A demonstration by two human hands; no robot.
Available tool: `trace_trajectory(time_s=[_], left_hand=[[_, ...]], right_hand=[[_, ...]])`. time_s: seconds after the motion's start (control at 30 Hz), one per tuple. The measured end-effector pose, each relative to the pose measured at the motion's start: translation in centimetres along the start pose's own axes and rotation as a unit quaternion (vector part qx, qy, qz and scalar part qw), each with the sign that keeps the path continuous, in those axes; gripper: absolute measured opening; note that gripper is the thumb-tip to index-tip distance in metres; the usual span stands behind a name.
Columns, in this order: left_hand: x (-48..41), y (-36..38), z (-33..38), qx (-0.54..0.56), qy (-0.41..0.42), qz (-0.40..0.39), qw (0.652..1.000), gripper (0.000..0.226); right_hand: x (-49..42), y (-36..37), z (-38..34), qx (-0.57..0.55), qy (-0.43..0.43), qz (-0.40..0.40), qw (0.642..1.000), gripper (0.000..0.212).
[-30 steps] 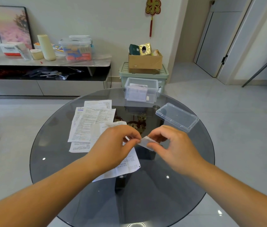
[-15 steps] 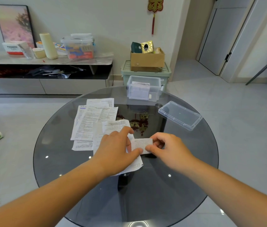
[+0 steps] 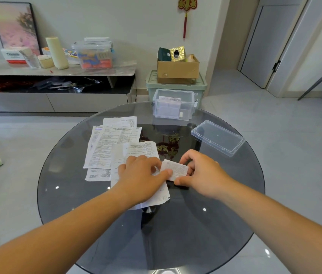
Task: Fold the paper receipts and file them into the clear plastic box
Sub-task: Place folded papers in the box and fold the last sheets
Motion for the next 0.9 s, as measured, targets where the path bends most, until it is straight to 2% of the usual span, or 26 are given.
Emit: trace_trajectory(time_s=[0.1, 0.27, 0.37, 0.5, 0.77, 0.9], left_hand=[[-0.3, 0.0, -0.3, 0.019, -0.004, 0.028, 0.999, 0.038], [-0.4, 0.2, -0.2, -0.049, -0.003, 0.022, 0.999, 0.039], [-0.3, 0.4, -0.2, -0.064, -0.007, 0.014, 0.998, 0.036], [0.0, 0.4, -0.2, -0.045, 0.028, -0.002, 0.999, 0.032], [0.4, 0.4, -0.4, -0.036, 0.077, -0.021, 0.996, 0.03], [0.3, 0.4, -0.6, -0.034, 0.098, -0.054, 0.993, 0.018]], right_hand=[[-0.1, -0.2, 0.2, -0.003, -0.002, -0.003, 1.0, 0.037], [0.0, -0.1, 0.6, -0.033, 0.001, 0.001, 0.999, 0.022], [0.3, 0.2, 0.2, 0.004, 0.011, 0.03, 0.999, 0.029], [0.5, 0.5, -0.5, 0.046, 0.012, 0.02, 0.999, 0.042], [0.7, 0.8, -0.4, 0.044, -0.013, 0.004, 0.999, 0.038], [0.9, 0.7, -0.6, 0.07, -0.018, -0.007, 0.997, 0.037]])
Point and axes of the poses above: each hand's wrist, its own x-axis away from the middle knuckle, its own y-axis out of the palm, z = x × y, the point moved 4 cm from there along -x, towards the middle knuckle, and after that the axes turned 9 degrees about -y, right-handed, at the moved point
